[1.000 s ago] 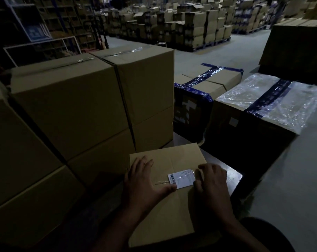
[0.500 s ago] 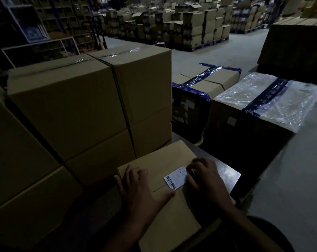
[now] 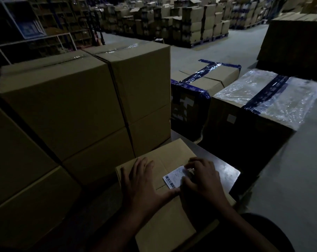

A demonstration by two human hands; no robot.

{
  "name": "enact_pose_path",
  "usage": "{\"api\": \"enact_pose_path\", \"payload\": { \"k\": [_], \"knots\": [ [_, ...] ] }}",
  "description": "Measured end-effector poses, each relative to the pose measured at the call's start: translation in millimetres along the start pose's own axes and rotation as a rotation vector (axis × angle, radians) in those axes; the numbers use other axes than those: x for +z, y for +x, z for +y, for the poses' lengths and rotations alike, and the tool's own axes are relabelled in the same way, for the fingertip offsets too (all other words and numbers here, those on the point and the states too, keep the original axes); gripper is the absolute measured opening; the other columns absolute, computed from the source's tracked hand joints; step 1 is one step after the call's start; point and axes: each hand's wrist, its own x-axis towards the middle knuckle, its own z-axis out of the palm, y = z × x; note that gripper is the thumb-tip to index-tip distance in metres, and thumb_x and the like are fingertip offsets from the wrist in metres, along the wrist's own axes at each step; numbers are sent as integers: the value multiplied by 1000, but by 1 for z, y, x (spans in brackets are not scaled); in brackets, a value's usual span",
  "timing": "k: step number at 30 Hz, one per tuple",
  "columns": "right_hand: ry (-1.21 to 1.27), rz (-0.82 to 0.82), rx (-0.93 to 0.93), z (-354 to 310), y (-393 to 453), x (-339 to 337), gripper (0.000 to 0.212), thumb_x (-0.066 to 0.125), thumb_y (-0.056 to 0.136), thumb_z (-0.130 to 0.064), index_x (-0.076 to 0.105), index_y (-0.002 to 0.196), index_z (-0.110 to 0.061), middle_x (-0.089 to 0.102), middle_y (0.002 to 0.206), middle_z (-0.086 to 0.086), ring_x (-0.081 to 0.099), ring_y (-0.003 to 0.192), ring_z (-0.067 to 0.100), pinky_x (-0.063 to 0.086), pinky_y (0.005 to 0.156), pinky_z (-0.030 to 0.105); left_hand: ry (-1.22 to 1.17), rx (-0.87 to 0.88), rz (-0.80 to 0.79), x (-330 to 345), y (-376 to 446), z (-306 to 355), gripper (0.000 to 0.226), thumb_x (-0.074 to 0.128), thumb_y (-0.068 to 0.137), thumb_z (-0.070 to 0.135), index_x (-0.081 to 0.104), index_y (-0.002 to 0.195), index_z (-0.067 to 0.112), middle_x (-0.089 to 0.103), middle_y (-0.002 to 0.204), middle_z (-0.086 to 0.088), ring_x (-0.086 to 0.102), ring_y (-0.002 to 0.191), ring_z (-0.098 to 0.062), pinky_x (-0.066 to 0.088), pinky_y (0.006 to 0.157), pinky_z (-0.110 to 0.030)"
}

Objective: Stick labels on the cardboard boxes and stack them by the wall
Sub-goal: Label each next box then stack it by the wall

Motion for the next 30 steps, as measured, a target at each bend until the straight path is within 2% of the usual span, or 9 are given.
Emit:
{"api": "enact_pose_path", "payload": {
  "k": [2,6,11,18,23,24,27,28,30],
  "knots": [
    [-42,-21,-5,0,3,0,40,61,79,-45,60,115,-29,47,131,-9,35,125,13,34,98,42,-15,-1,10,-1,0,0,130,9,46,109,18,153,35,10,164,10,1,151,-11,-2,121,-53],
    [-53,-26,6,-1,7,-2,20,66,82,-38,63,101,-33,47,130,-9,32,124,11,33,97,39,5,2,-7,-2,0,0,130,7,45,108,16,153,36,8,164,11,0,151,-11,-1,121,-53],
    [-79,-23,-4,1,7,0,33,65,83,-40,60,115,-31,46,132,-8,31,126,13,31,97,38,17,0,-4,-1,1,1,130,5,46,108,18,152,36,10,163,10,1,151,-11,-1,120,-54],
    [-62,-59,17,2,19,-1,26,64,81,-42,61,106,-37,45,128,-8,30,126,15,32,96,39,16,6,-2,-1,0,1,128,8,48,108,18,153,36,11,163,10,2,151,-11,-2,120,-54],
    [-111,-62,12,-1,20,3,47,37,70,-58,61,103,-34,47,123,-7,35,120,17,33,92,39,11,7,24,-1,1,1,129,7,47,108,23,152,35,16,162,10,7,150,-11,2,120,-54],
    [-124,-63,9,-2,22,4,47,36,71,-57,61,102,-33,47,121,-7,35,119,16,32,91,38,10,5,16,0,1,1,128,7,47,108,22,152,36,15,162,11,6,150,-11,3,120,-54],
    [-144,-63,17,-3,25,8,19,49,85,-41,57,98,-29,45,118,-6,32,117,14,25,86,31,16,1,-7,1,2,1,127,8,47,107,17,152,37,11,163,12,4,150,-11,3,120,-54],
    [-144,-60,18,-3,27,9,18,46,86,-39,56,96,-28,45,117,-6,31,116,13,22,84,30,16,-1,-5,1,2,1,126,8,48,107,18,152,37,11,163,12,3,150,-10,3,120,-54],
    [-153,-51,13,-3,27,11,33,29,82,-46,55,93,-27,44,114,-6,31,113,13,18,82,28,11,-6,3,0,1,1,125,13,49,107,20,152,37,12,162,12,4,150,-10,2,120,-54]
  ]
}}
